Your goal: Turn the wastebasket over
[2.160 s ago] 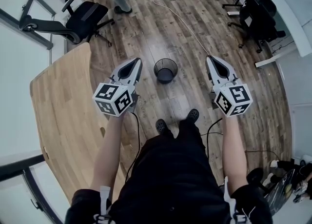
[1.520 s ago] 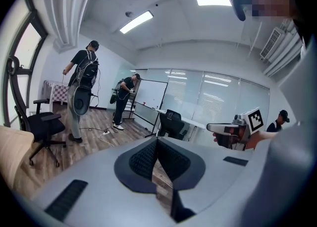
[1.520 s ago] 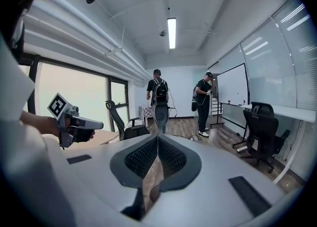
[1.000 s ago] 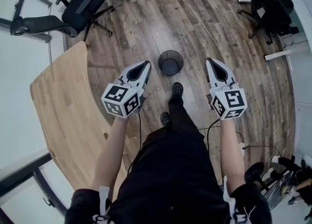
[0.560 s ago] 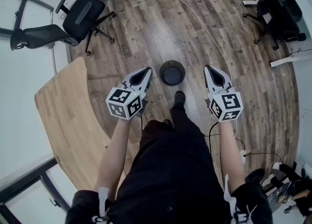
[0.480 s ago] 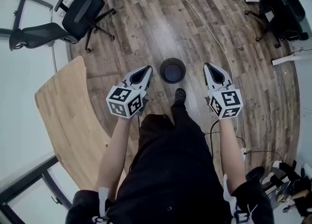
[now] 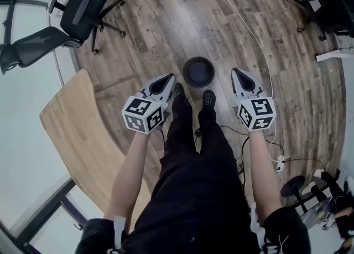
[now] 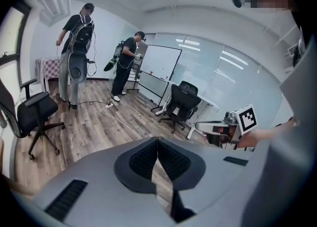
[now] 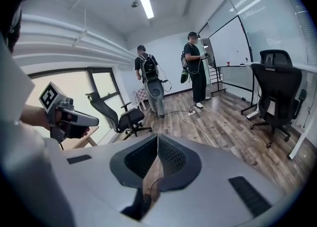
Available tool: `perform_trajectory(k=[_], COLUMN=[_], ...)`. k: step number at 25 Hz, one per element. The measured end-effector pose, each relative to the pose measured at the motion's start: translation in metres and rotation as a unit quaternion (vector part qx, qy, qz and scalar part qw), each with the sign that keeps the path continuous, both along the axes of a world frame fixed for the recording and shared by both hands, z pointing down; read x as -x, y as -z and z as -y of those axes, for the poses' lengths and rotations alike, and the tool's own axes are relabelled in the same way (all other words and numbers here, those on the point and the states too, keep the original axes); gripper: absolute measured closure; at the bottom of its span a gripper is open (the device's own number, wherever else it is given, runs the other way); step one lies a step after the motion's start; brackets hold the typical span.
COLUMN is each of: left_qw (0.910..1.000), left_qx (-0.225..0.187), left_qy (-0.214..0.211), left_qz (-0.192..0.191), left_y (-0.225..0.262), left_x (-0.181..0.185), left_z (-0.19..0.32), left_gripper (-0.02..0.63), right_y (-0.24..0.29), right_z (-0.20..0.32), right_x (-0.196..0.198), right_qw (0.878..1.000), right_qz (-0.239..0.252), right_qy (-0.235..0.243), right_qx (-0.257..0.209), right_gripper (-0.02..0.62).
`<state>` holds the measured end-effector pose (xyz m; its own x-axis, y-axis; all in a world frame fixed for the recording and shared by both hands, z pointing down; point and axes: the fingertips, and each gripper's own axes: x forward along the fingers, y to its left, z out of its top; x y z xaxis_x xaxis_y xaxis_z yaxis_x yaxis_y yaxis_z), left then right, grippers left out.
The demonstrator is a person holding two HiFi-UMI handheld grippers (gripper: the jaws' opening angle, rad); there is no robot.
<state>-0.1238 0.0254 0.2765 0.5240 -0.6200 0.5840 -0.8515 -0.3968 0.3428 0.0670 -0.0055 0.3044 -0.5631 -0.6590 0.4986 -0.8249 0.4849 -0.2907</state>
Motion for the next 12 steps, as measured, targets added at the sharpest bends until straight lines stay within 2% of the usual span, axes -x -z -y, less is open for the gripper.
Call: perform_trajectory(k=[6,12], left_qw=[0.9984,0.9939], left_qx=[0.044,0.088], left_qy=[0.009,-0.049], left_qz=[-0.033,-0.045], left_y=[-0.044,-0.105], left_x=[0.021,0.020], left_z=[0.042,0.068], left_gripper=[0.589,0.588], right_y=[-0.043,-0.092], right_z=[0.014,0.023], right_x=[0.007,0.011], right_qw=[0.999,0.994], right_qz=[-0.033,-0.066], right_qy=[-0.027,-0.056], right_qx=[0.030,0.066], right_gripper=[0.563,0.563])
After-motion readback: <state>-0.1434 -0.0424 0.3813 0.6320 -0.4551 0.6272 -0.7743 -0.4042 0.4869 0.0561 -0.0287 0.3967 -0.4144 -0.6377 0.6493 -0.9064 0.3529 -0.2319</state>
